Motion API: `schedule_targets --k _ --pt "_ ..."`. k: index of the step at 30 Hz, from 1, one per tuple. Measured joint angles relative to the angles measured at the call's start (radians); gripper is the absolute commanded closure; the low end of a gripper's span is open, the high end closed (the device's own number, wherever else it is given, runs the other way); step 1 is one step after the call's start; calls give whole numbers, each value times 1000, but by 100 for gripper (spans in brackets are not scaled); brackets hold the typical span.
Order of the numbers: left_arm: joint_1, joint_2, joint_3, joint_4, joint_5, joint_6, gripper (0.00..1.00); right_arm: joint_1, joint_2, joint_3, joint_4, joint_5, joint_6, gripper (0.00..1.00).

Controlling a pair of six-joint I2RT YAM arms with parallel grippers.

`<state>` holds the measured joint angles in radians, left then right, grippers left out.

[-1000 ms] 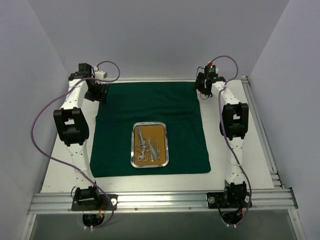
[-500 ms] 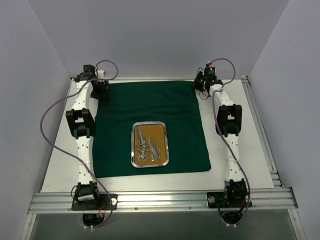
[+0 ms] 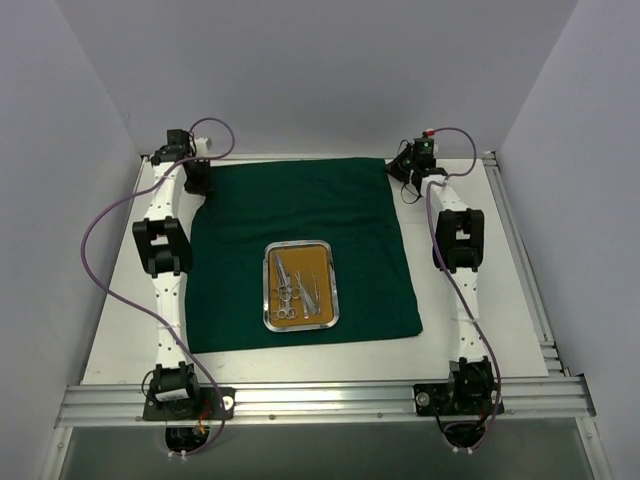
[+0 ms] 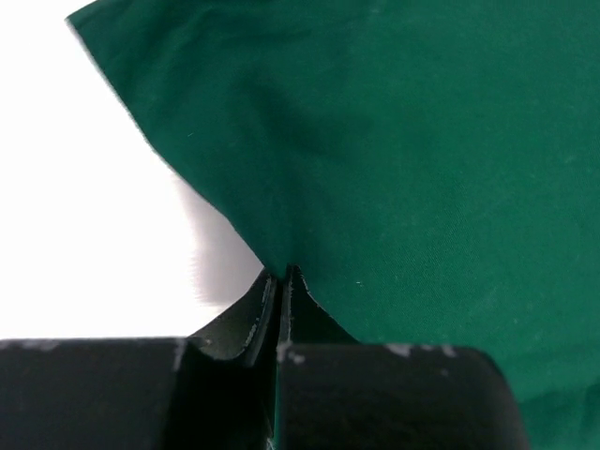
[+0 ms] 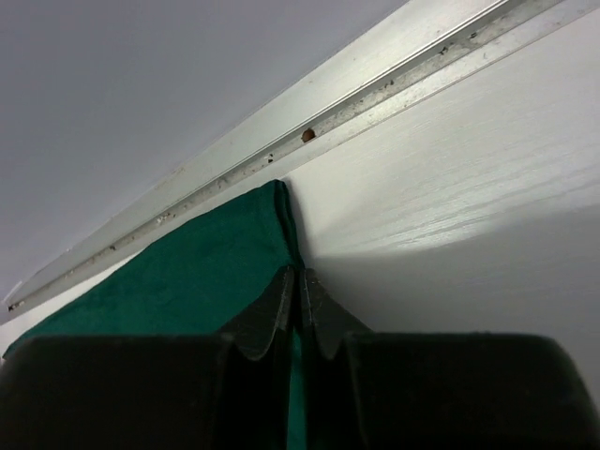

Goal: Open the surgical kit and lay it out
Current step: Smooth out the surgical kit at the center of the board.

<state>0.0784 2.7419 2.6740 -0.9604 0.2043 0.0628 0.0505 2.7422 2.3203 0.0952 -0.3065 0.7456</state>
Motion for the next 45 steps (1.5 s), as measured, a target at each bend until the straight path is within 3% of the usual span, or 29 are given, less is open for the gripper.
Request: schedule_targets --k 10,11,14,16,18,22,28,31,36,45 --pt "7 6 10 32 -11 -60 97 -4 -8 -24 27 40 25 100" --pt "7 6 10 35 -10 -63 94 -4 -10 -28 32 40 24 80" --pt "7 6 10 44 -8 -59 68 -5 -19 -34 58 38 17 50" --pt "8 6 10 58 -11 -52 53 -7 -34 -34 50 47 -13 46" --pt "8 6 10 71 -15 -41 48 -8 -66 -49 9 80 -58 46" --pt "8 -3 6 84 -22 -24 43 -1 -190 -177 -56 164 -155 51" --pt "5 -168 -156 88 -21 23 45 72 -494 -449 -92 301 -309 84" --pt "-1 -365 -383 113 -8 60 50 158 -611 -562 -58 295 -344 100" --pt "-26 -604 -679 139 18 116 55 248 -653 -735 -32 250 -327 100" --pt "-58 -787 -1157 161 15 179 48 259 -718 -1009 -50 284 -306 100"
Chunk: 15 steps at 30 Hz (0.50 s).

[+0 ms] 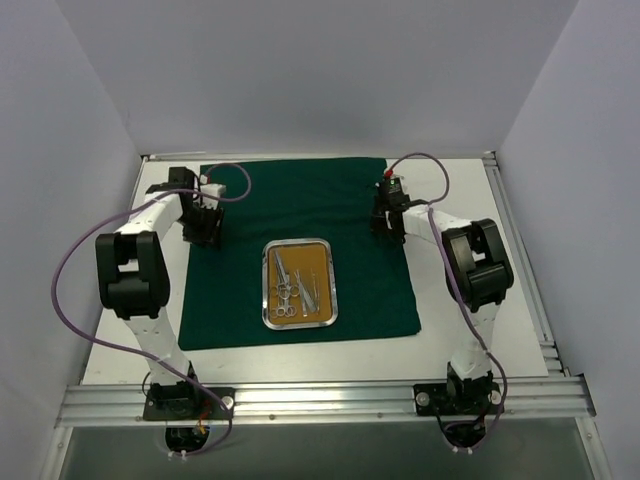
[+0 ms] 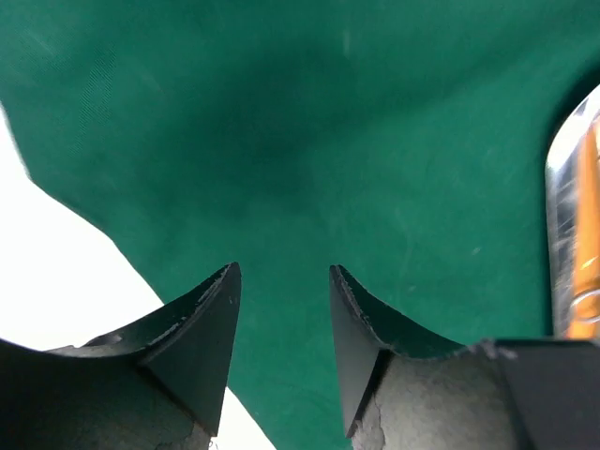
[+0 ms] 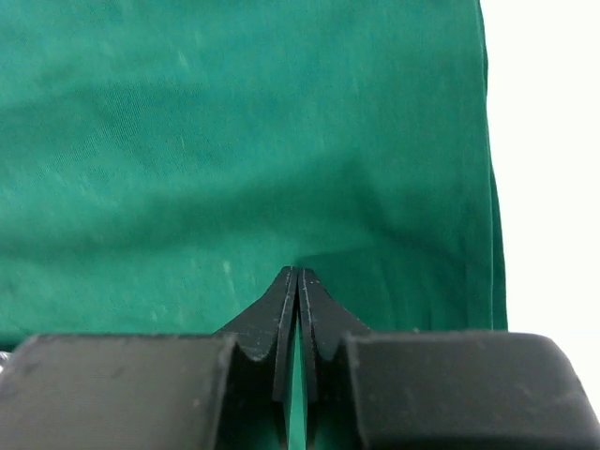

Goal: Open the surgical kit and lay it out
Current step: Smooth out the surgical kit at the center of the board.

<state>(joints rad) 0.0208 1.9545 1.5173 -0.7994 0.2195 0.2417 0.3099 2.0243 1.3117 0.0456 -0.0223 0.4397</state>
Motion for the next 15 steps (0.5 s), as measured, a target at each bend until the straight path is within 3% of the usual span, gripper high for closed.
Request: schedule_targets --k 6,15 --pt "-7 -15 -168 6 -32 27 47 10 -46 -101 49 29 24 100" --pt "-6 -92 -288 56 -33 77 48 -23 -230 -377 151 5 101 100"
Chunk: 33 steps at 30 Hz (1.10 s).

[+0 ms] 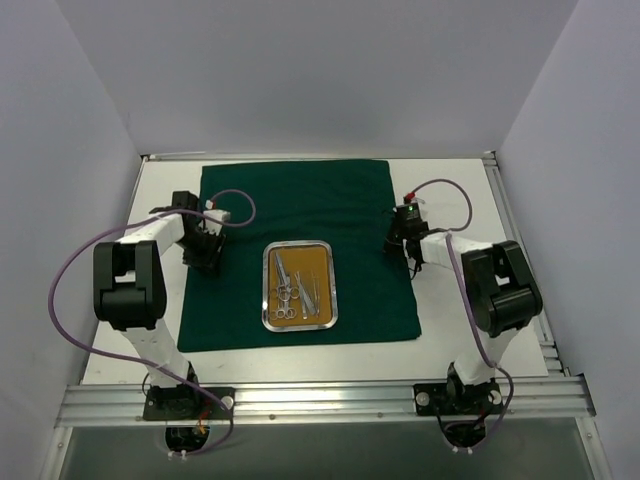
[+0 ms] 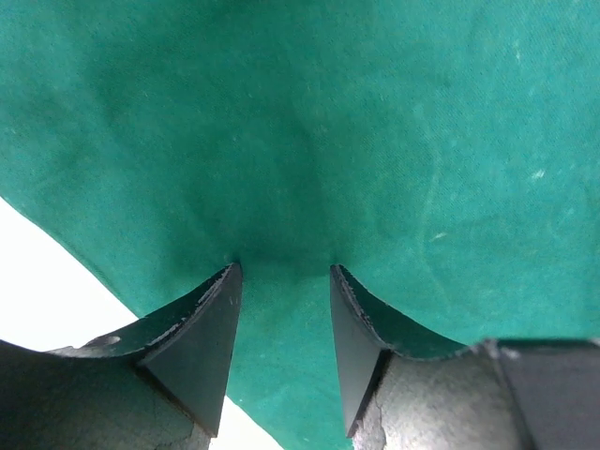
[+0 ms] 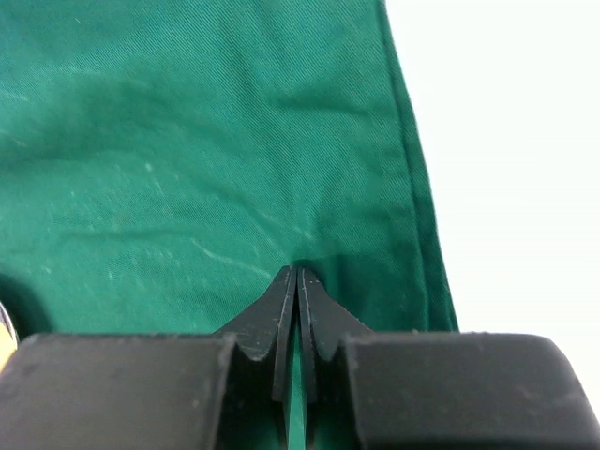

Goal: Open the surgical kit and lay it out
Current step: Smooth out the surgical kit at the center of the board.

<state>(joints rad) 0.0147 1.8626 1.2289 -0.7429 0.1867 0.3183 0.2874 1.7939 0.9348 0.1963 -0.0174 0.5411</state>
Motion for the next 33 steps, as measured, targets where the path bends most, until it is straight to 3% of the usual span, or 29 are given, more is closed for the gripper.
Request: schedule_targets --k 6,19,21,24,25,28,33 --pt "1 -68 -84 10 -12 35 48 -1 -90 -95 -18 -5 20 100" --pt "6 -149 -162 -65 -48 86 47 9 -301 -158 -321 43 11 100" --pt "6 -180 -160 -84 -39 86 45 24 -316 -121 -362 61 9 92" --pt "-1 -241 -113 -131 13 85 42 95 -320 -40 -380 81 4 61" --pt "-9 -257 -85 -143 34 82 39 125 -320 -18 -375 78 2 56" --pt "-60 -284 -4 -145 102 67 34 213 -314 19 -329 34 -8 48" --pt "-185 -261 29 -136 206 21 34 343 -206 38 -232 -66 -4 49"
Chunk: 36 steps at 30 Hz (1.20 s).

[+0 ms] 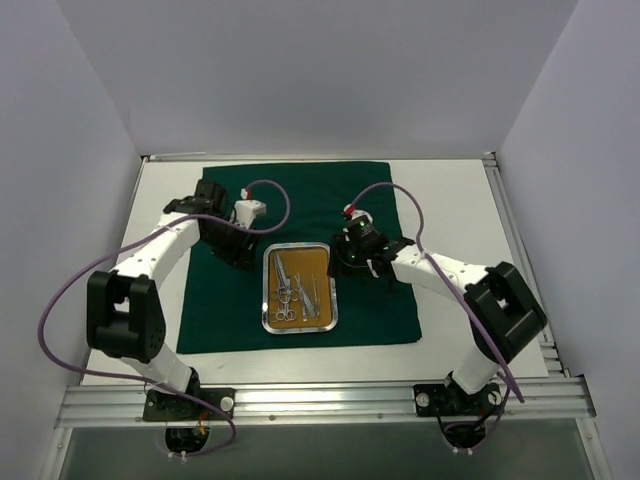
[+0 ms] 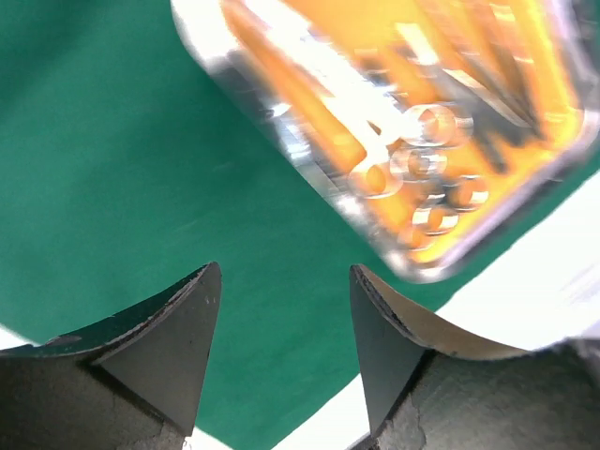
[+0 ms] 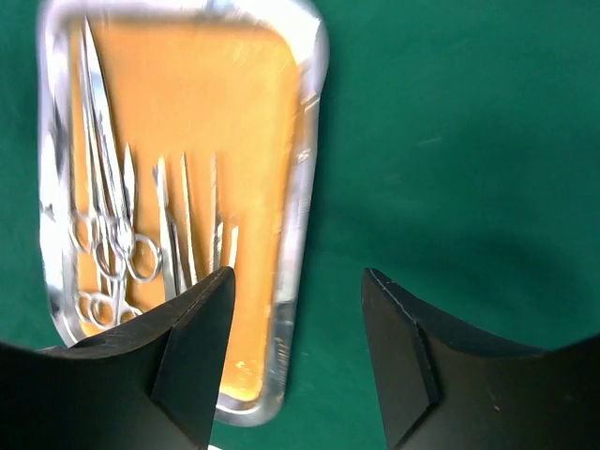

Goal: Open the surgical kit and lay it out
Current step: Smooth out the surgical kit at the center of the board, then move the container from the surgical kit.

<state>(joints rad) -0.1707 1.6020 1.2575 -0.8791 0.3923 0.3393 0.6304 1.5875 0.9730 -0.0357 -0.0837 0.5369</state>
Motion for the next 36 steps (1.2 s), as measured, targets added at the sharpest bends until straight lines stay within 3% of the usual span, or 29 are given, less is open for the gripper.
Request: schedule_targets --k 4,12,21,27,36 --pt "-72 97 2 0 60 -39 34 32 103 -1 45 -58 13 58" --pt "-82 233 2 34 69 -95 35 25 160 -4 124 -107 35 74" --pt "-103 297 1 77 85 -122 40 -2 178 -31 150 -134 45 76" --pt "-103 310 0 84 98 -133 49 -27 178 -48 174 -178 49 80" --pt "-101 333 0 86 156 -146 54 -63 193 -113 326 -285 104 85"
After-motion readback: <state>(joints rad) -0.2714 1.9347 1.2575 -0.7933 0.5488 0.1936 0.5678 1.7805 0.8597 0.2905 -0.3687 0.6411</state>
